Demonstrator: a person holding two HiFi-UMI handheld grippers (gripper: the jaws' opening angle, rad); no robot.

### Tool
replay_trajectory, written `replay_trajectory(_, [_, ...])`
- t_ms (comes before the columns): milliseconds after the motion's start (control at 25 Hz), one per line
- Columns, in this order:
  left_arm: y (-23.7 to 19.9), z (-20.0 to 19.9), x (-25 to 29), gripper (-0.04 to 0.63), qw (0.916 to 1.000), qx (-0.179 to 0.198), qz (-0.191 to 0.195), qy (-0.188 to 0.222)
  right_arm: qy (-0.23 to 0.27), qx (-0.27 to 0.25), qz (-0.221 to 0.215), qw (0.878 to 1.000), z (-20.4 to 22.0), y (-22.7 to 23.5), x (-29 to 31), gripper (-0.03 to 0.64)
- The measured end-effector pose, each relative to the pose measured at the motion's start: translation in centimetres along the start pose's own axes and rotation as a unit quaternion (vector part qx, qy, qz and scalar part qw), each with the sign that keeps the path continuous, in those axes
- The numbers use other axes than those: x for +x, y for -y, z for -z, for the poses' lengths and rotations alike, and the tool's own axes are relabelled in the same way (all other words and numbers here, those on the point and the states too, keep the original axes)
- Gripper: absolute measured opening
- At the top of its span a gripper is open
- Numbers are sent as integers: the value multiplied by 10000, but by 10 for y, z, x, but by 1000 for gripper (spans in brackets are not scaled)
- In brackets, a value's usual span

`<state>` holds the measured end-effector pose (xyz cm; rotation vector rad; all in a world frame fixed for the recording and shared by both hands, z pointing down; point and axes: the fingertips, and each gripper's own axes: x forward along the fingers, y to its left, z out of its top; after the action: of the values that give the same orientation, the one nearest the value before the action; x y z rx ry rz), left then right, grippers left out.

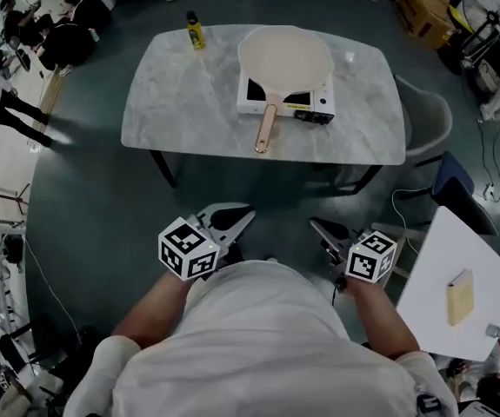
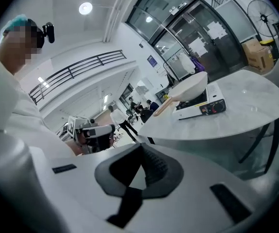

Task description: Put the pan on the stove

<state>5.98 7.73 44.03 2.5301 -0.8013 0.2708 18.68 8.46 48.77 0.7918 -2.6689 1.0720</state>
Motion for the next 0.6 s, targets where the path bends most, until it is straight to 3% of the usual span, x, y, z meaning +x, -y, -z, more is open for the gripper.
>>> replay_trajectory(240, [34, 31, -4, 19, 9995, -244, -193, -57, -161, -62, -213, 9996, 25, -10, -17, 5])
replay_trajectory(600, [63, 39, 0, 19, 9996, -181, -224, 0, -136, -242, -320, 9991, 33, -22, -37, 6])
